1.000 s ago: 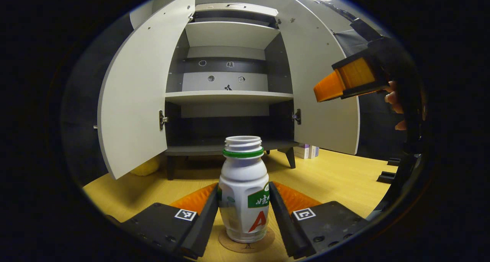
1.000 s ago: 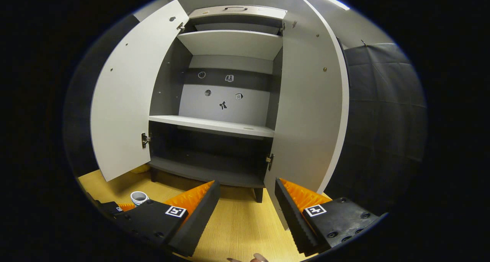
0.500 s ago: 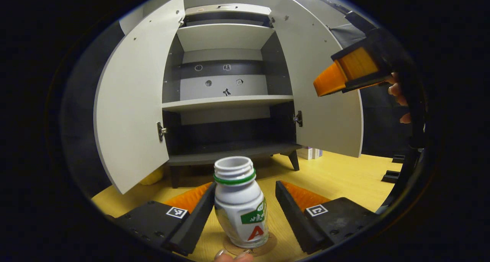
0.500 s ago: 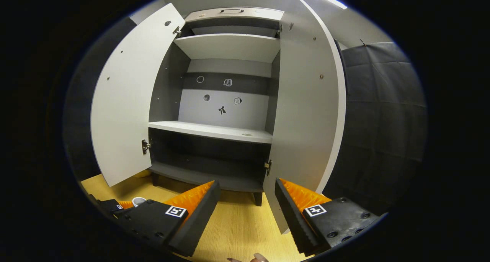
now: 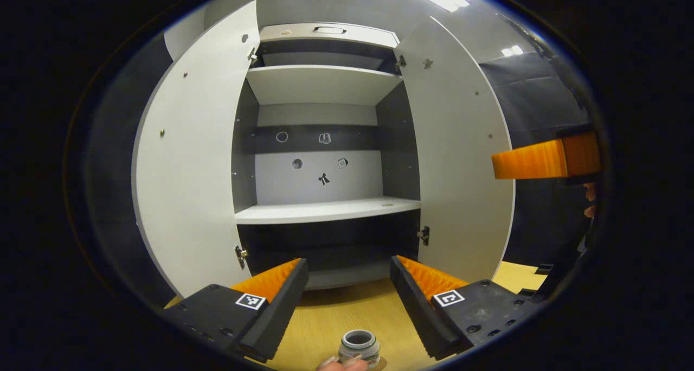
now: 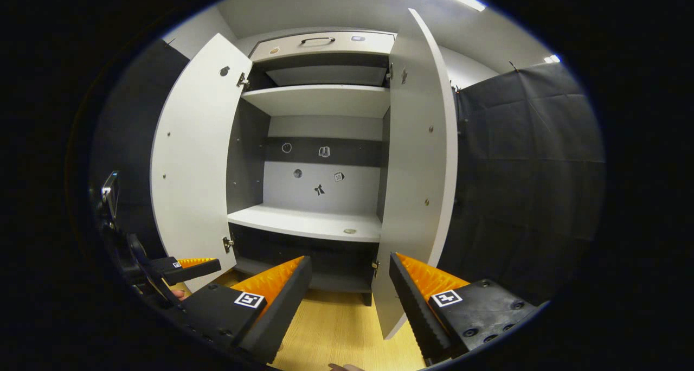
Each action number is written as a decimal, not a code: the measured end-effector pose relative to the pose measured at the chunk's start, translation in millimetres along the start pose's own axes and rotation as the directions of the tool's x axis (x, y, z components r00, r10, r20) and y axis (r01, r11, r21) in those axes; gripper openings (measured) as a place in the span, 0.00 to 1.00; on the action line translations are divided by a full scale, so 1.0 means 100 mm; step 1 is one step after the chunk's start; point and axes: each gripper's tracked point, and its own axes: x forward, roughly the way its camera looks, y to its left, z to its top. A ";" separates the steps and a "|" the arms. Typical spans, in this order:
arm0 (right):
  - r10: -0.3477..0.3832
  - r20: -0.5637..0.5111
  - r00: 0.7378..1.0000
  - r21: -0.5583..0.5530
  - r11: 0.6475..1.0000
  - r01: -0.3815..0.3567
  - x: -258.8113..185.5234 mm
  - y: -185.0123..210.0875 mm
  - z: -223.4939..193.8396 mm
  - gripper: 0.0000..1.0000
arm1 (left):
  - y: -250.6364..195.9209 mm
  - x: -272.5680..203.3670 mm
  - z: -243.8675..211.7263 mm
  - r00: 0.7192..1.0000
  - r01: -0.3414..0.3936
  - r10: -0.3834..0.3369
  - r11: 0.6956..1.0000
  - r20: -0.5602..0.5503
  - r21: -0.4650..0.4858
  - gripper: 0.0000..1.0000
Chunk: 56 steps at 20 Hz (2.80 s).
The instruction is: Grasp the bottle in the cabinet with the left hand and place it on the coaster, then close the right door with the right hand and the left door with the left hand.
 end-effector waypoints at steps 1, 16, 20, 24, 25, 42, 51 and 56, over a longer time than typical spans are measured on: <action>-0.016 0.002 1.000 -0.013 1.000 0.016 -0.06 -0.06 0.10 0.95 | 0.00 -0.06 0.14 1.000 0.013 -0.013 1.000 -0.010 0.002 0.96; -0.160 0.024 0.987 0.024 0.987 0.160 0.12 -1.41 0.64 0.95 | 1.07 -0.75 1.26 0.990 -0.140 0.140 0.990 -0.017 -0.030 0.96; -0.097 0.022 0.995 0.100 0.990 0.094 0.43 -1.55 0.67 0.95 | 1.34 -0.90 1.39 0.959 -0.284 0.284 0.958 -0.013 -0.031 0.96; 0.004 0.023 1.000 0.134 0.991 -0.007 0.66 -1.51 0.68 0.96 | 1.40 -0.95 1.50 0.930 -0.367 0.367 0.929 -0.004 -0.041 0.98; 0.024 0.022 0.999 0.129 0.991 -0.026 0.70 -1.50 0.68 0.97 | 1.41 -0.96 1.51 0.924 -0.383 0.383 0.923 -0.001 -0.045 0.98; 0.271 0.073 0.960 0.120 0.953 -0.278 1.14 -0.57 0.76 0.92 | 1.64 -0.96 1.42 0.870 -0.494 0.493 0.869 -0.031 -0.040 0.98; 0.142 0.056 0.988 0.113 0.983 -0.147 1.06 -0.38 0.75 0.92 | 1.95 -0.91 1.39 0.879 -0.476 0.476 0.877 -0.022 -0.055 0.98; 0.120 0.053 0.991 0.079 0.989 -0.124 1.08 -0.12 0.74 0.93 | 2.19 -0.92 1.34 0.892 -0.452 0.452 0.890 -0.020 -0.054 0.98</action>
